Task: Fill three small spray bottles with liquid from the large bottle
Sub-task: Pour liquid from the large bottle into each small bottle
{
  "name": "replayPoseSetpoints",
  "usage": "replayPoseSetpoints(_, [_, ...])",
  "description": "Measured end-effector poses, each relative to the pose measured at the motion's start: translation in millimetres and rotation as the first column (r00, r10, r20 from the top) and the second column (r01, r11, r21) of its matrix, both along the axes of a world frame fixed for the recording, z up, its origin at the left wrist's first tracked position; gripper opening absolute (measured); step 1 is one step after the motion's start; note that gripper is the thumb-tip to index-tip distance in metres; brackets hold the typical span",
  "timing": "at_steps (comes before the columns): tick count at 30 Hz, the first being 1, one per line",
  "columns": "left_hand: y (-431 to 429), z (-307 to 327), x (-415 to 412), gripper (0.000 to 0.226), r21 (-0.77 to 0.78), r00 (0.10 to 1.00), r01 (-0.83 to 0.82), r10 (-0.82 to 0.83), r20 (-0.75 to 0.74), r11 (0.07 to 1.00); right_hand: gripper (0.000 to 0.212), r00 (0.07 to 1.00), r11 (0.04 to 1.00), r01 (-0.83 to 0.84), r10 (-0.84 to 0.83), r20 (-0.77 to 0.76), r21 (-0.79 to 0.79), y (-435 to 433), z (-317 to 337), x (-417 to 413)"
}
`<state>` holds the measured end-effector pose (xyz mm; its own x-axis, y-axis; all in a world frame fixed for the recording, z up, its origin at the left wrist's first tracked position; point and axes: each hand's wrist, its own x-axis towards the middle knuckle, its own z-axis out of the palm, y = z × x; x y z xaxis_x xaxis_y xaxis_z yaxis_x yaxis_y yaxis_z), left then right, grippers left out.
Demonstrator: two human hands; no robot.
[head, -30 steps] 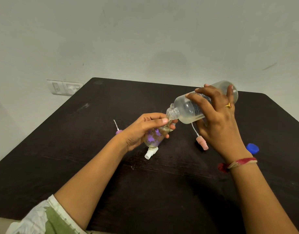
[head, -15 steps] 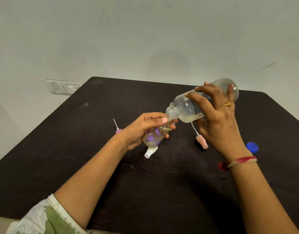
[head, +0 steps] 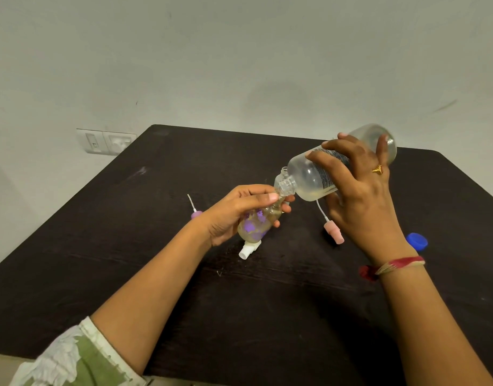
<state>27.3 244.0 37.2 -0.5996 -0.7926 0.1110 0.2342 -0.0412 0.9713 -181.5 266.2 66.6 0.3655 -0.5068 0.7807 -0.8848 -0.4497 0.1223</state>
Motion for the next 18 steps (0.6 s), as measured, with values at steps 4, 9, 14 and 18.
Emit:
replayPoseSetpoints(4, [0.3,-0.1,-0.1,0.022,0.005,1.000,-0.001,0.001,-0.003,1.000,0.074,1.000,1.000,0.007,-0.007,-0.016,-0.014,-0.5,-0.1,-0.7])
replayPoseSetpoints(9, [1.6,0.7,-0.1,0.024,0.004,1.000,0.010,-0.010,0.002,1.000,0.072,1.000,0.999,0.000,-0.001,-0.024,-0.045,-1.6,-0.3,-0.5])
replayPoseSetpoints(14, [3.4,2.0,-0.7,0.019,0.037,0.999,-0.006,0.007,-0.035,0.999,0.074,1.000,1.000,-0.005,0.005,0.004,-0.018,-3.4,-2.2,0.1])
replayPoseSetpoints(18, [3.9,1.9,0.1,0.035,0.056,0.997,0.016,-0.012,-0.073,0.998,0.071,1.000,1.000,-0.003,0.003,0.028,0.022,-3.4,-3.5,0.5])
